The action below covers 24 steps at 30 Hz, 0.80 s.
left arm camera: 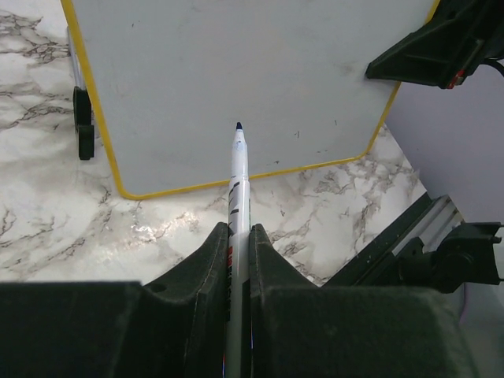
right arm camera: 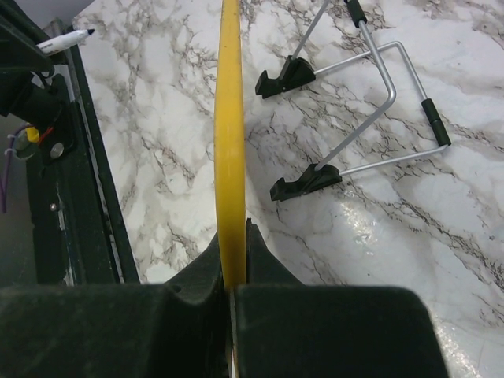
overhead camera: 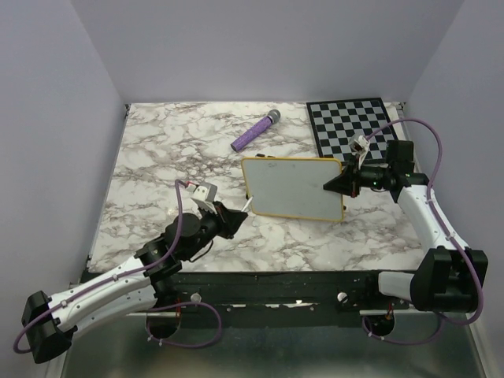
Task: Write a sentence on the whiteboard
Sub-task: Put down the whiteboard at the center of the board, then write a sentence on the whiteboard.
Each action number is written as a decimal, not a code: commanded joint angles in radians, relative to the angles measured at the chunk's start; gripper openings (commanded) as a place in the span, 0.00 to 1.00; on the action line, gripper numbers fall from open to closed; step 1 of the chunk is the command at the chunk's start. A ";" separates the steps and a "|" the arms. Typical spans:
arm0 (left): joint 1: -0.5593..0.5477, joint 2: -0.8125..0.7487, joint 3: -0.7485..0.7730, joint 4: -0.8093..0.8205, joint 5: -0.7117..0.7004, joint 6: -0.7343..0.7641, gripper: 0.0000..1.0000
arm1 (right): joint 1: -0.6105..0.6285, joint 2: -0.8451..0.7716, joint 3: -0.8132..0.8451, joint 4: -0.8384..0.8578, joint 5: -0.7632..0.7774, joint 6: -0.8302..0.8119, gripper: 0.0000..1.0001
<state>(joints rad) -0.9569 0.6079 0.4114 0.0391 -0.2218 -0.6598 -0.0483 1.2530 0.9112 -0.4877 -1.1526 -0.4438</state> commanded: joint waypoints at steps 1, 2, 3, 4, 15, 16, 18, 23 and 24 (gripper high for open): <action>0.026 0.044 -0.039 0.133 0.036 -0.084 0.00 | -0.005 -0.003 -0.017 -0.005 0.007 -0.062 0.01; 0.036 0.050 -0.037 0.142 0.038 -0.090 0.00 | -0.005 -0.004 -0.017 -0.006 0.008 -0.065 0.01; 0.043 0.055 -0.036 0.145 0.036 -0.092 0.00 | -0.005 -0.006 -0.018 -0.006 0.011 -0.064 0.01; 0.044 0.058 -0.034 0.145 0.027 -0.099 0.00 | -0.005 -0.007 -0.020 -0.006 0.008 -0.062 0.01; 0.116 0.086 -0.088 0.229 0.121 -0.112 0.00 | -0.005 0.003 -0.014 -0.012 0.024 -0.064 0.01; 0.119 0.072 -0.094 0.231 0.121 -0.106 0.00 | -0.005 0.008 -0.014 -0.012 0.022 -0.064 0.01; 0.122 0.056 -0.102 0.231 0.119 -0.098 0.00 | -0.005 0.016 -0.014 -0.012 0.027 -0.059 0.00; 0.139 0.015 -0.137 0.231 0.105 -0.098 0.00 | -0.005 0.034 -0.006 -0.014 0.033 -0.035 0.01; 0.141 0.012 -0.144 0.234 0.105 -0.101 0.00 | -0.005 0.039 -0.005 -0.014 0.034 -0.030 0.01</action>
<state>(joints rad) -0.8310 0.6445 0.2962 0.2329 -0.1329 -0.7635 -0.0483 1.2655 0.9058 -0.4881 -1.1587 -0.4675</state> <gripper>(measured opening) 0.194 0.068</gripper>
